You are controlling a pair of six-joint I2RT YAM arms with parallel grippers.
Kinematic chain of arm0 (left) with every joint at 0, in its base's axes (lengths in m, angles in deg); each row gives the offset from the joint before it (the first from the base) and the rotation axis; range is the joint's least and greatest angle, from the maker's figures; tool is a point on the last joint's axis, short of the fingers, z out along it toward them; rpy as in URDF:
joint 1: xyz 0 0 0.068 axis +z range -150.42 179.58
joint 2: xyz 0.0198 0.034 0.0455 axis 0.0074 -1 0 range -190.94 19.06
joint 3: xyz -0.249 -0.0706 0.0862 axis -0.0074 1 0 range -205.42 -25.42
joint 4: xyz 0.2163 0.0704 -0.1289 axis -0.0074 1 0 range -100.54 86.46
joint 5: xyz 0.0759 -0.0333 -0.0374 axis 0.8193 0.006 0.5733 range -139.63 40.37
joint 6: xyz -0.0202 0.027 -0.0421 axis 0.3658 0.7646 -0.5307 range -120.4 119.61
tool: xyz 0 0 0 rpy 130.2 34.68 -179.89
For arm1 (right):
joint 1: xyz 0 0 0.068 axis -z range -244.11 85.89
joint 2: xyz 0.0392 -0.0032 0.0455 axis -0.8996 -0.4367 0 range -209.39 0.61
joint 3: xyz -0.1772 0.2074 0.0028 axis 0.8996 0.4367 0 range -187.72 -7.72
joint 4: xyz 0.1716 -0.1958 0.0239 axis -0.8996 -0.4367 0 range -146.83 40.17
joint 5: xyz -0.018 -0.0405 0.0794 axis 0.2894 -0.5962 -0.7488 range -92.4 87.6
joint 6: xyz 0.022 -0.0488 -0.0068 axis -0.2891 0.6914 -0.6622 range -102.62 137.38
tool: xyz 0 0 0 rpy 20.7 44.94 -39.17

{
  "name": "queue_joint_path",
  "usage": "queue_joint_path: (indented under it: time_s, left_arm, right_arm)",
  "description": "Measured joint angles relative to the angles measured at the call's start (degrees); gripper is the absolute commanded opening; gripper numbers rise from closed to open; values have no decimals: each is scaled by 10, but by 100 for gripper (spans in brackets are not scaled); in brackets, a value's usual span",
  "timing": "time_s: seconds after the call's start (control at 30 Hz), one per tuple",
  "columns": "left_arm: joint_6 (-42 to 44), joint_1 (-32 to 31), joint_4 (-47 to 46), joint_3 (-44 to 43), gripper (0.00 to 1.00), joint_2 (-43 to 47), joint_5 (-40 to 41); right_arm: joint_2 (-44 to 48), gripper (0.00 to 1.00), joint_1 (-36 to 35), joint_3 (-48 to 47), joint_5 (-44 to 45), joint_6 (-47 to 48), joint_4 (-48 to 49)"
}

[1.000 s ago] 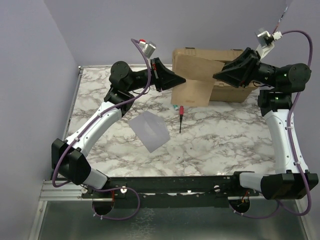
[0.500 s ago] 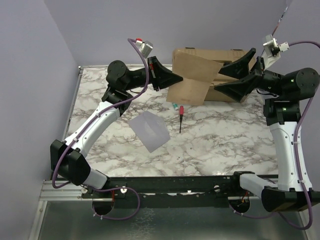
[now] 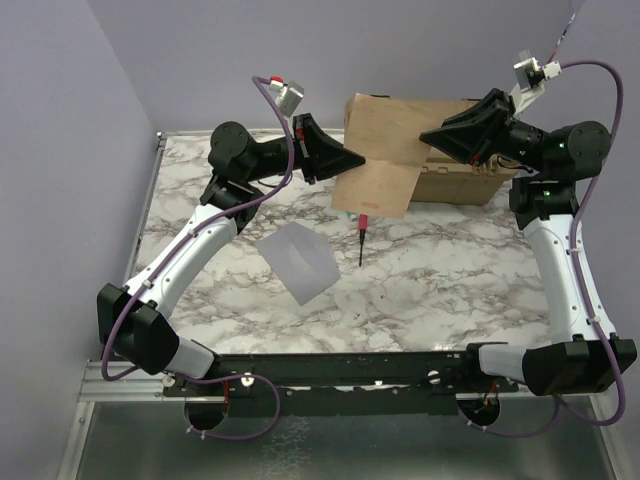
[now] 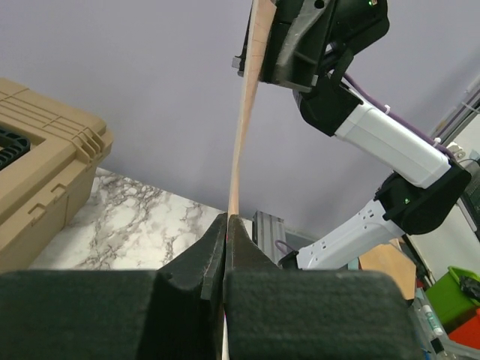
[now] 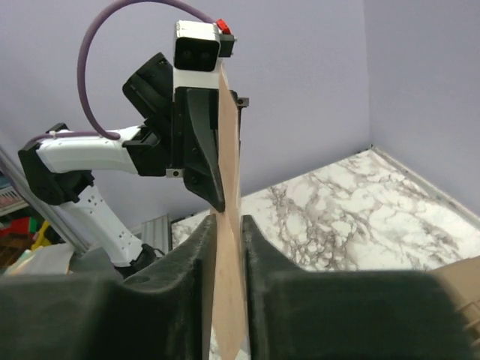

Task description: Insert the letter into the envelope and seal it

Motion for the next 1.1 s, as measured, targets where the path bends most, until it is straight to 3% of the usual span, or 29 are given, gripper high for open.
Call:
queue_joint_path:
  time_s: [0.03, 0.07, 0.1, 0.2, 0.3, 0.4, 0.57, 0.67, 0.77, 0.83, 0.93, 1.1]
  left_arm:
    - [-2, 0, 0, 0, 0, 0, -1]
    - [-4, 0, 0, 0, 2, 1, -1]
    - [-5, 0, 0, 0, 18, 1, -2]
    - [-11, 0, 0, 0, 41, 1, -3]
    - [-18, 0, 0, 0, 44, 2, -5]
    - [-22, 0, -2, 4, 38, 2, -5]
    - [-26, 0, 0, 20, 0, 2, -5]
    - [-25, 1, 1, 23, 0, 2, 0]
    - [-23, 2, 0, 23, 0, 2, 13]
    - [-20, 2, 0, 23, 0, 2, 23]
    - [-17, 5, 0, 19, 0, -1, 39]
    - [-7, 8, -1, 7, 0, -12, 56]
  right_arm:
    - [-1, 3, -2, 0, 2, -4, 4]
    - [-2, 0, -4, -1, 5, -9, 9]
    - [-2, 0, -5, -2, 7, -12, 14]
    - [-2, 0, -7, -3, 20, -22, 31]
    - [-1, 0, -7, -3, 43, -25, 38]
    - [-1, 0, -7, -2, 66, -25, 40]
    - [-1, 0, -7, -3, 80, -26, 44]
    - [-1, 4, -7, -3, 69, -34, 59]
    - [-1, 46, -7, -2, 27, -54, 89]
    - [-1, 61, -11, -2, -17, -70, 115]
    - [4, 67, -21, 0, -78, -66, 122]
    - [23, 67, -25, -8, -124, 35, -4]
